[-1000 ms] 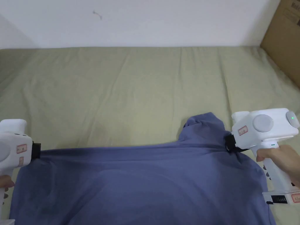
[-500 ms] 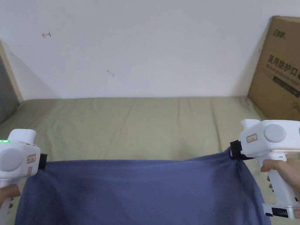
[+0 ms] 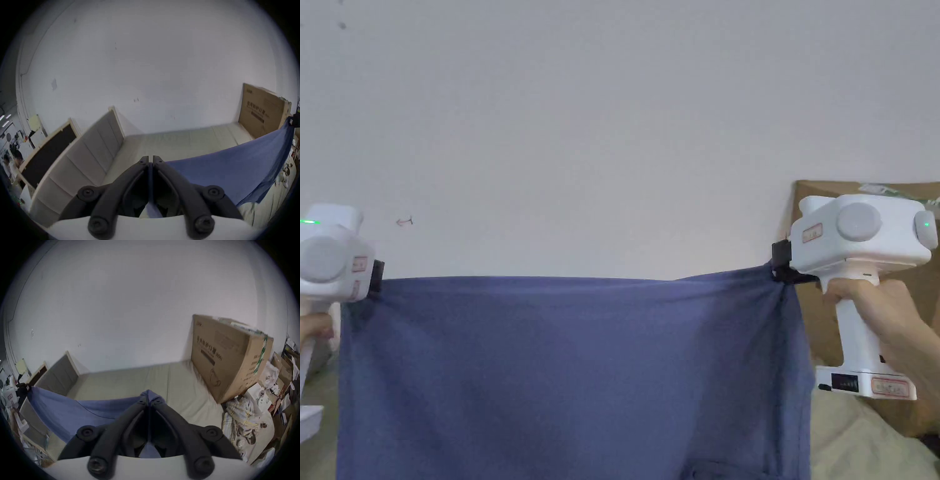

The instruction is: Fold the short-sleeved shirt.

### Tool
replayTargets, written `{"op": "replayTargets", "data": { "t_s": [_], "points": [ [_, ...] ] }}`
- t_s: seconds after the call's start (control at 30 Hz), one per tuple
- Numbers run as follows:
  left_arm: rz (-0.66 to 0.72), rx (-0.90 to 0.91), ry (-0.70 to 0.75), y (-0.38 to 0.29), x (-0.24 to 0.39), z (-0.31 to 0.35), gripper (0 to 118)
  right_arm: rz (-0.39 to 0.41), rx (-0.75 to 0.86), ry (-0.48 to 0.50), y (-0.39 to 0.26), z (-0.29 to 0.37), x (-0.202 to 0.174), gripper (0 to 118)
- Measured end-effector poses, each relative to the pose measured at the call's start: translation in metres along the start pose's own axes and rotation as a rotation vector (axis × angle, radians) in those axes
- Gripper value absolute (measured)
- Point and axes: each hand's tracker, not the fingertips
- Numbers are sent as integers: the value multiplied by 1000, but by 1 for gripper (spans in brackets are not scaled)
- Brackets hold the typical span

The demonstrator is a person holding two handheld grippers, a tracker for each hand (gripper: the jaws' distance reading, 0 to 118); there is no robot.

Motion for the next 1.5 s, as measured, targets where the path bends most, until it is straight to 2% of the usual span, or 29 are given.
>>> {"op": "replayTargets", "data": {
  "t_s": [0.1,0.23,0.37,0.43,0.47,0.5,0.63,0.73,0.9,1.03,1.2,1.27,1.37,1.5],
  "points": [
    [25,65,22,45,-3,5,2,-28,58,-8,46,9,-10,3],
    [18,104,56,99,-5,-4,2,-5,109,-41,104,11,-23,3],
    [73,155,69,141,-6,-12,2,-11,164,-68,151,15,-34,3],
    [-8,187,81,162,-4,-14,2,-59,282,-96,170,27,-38,3],
    [-30,218,107,171,-4,-15,2,-82,304,-58,179,32,-40,3],
    [-63,208,133,181,-4,-16,2,-57,272,-48,192,33,-41,3],
    [31,318,125,194,-6,-15,2,16,352,-106,207,40,-56,3],
    [17,303,123,178,-2,-40,2,32,313,-95,200,20,-53,3],
    [-2,168,76,103,22,-110,2,21,170,-95,145,-55,-37,3],
    [-100,-77,54,14,53,-184,2,54,-33,-109,67,-141,-26,3],
    [-132,-317,2,-107,86,-257,2,-8,-284,-127,-52,-242,0,3],
    [-111,-406,-10,-152,96,-276,2,-67,-396,-104,-100,-270,11,3],
    [-125,-507,-13,-207,108,-288,2,-51,-510,-134,-163,-297,22,3],
    [-124,-557,-27,-257,109,-281,2,-87,-576,-126,-213,-309,47,3]
  ]
}}
